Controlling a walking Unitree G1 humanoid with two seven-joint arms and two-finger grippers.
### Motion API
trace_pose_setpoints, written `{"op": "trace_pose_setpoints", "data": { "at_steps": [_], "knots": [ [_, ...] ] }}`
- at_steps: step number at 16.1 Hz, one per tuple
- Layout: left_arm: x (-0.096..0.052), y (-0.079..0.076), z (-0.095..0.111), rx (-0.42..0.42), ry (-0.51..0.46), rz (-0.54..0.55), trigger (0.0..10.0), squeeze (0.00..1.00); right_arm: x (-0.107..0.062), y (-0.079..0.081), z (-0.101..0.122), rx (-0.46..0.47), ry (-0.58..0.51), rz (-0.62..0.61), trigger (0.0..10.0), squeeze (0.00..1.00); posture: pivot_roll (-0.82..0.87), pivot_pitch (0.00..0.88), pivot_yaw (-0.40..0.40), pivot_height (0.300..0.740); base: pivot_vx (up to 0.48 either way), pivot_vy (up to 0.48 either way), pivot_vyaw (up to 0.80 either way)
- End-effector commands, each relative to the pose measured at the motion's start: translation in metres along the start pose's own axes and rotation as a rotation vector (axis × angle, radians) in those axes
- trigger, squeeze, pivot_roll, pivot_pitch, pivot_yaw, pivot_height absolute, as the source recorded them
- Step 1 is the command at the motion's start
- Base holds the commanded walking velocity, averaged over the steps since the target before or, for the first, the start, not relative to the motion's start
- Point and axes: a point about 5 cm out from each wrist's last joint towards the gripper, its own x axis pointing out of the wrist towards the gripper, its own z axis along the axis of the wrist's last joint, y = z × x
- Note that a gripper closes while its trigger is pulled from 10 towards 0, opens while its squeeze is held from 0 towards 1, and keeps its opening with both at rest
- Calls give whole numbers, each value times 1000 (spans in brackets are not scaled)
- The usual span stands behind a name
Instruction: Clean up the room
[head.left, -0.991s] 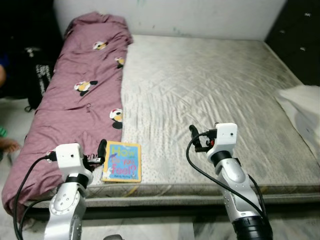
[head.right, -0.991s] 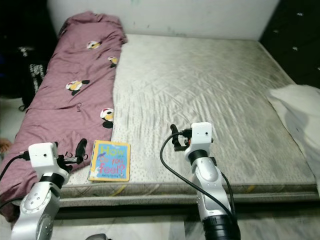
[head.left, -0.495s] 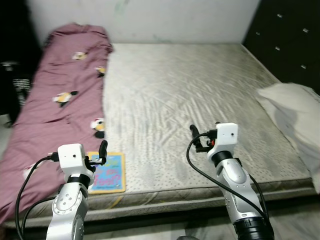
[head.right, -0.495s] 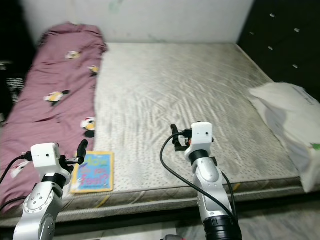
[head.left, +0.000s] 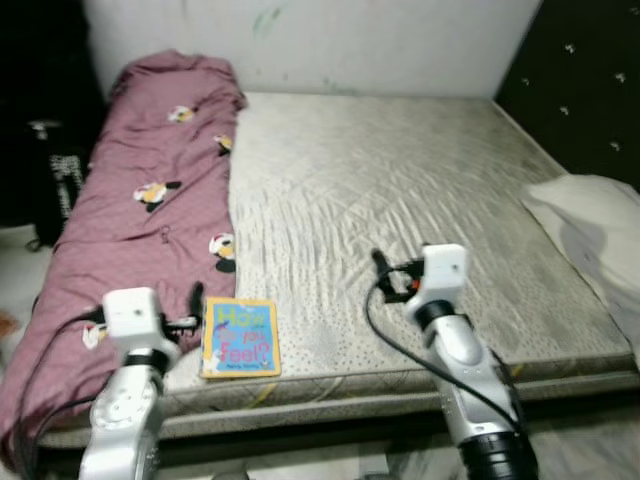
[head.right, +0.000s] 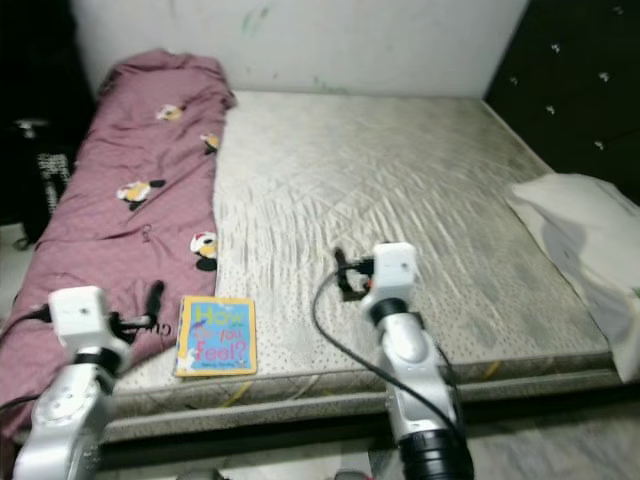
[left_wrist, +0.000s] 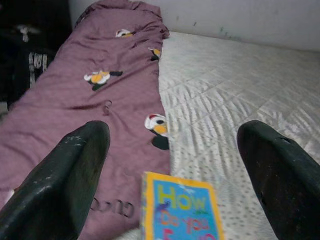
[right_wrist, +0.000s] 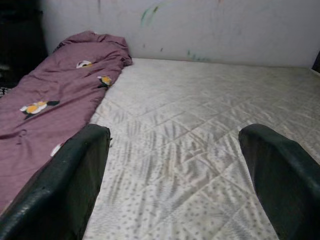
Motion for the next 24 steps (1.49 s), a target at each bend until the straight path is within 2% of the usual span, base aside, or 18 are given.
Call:
{"op": "trace_pose_setpoints", "data": {
  "at_steps": [1,8,10,12,15,17,20,22,23,24],
  "knots": [
    [2,-8,-1,-14,3,-19,10000,0,0,-11,1,-10,7,-27,10000,0,19,0,-46,740,0,439,0],
    [17,-8,17,-10,-64,0,10000,0,14,-18,15,-19,-35,-53,10000,0,17,0,-40,740,0,439,0],
    [18,-9,25,7,-91,14,10000,0,16,-17,22,-25,-57,-36,10000,0,25,0,-44,740,0,0,0],
    [16,-8,25,20,-87,32,10000,0,17,-17,19,-30,-47,-33,10000,0,30,0,-51,740,0,0,0],
    [6,-10,15,10,-56,12,10000,0,11,-14,13,-44,-22,-15,10000,0,8,0,-49,740,0,0,-267],
    [5,-13,14,37,-51,3,10000,0,6,-20,9,-39,-4,-38,10000,0,13,0,-54,740,0,0,-800],
    [2,-7,9,46,3,58,10000,0,-5,-16,-1,-1,31,-43,10000,0,6,6,-18,740,0,0,-460],
    [0,-12,8,45,20,0,10000,0,-5,-11,0,-3,24,-33,10000,0,-7,41,-15,740,0,0,0],
    [-1,-14,8,27,17,-19,10000,0,-6,-12,3,5,17,-44,10000,0,-12,29,-19,740,0,0,0],
    [1,-15,10,14,17,-12,10000,0,-7,-13,4,6,19,-45,10000,0,-4,39,-25,740,0,472,0]
  ]
}}
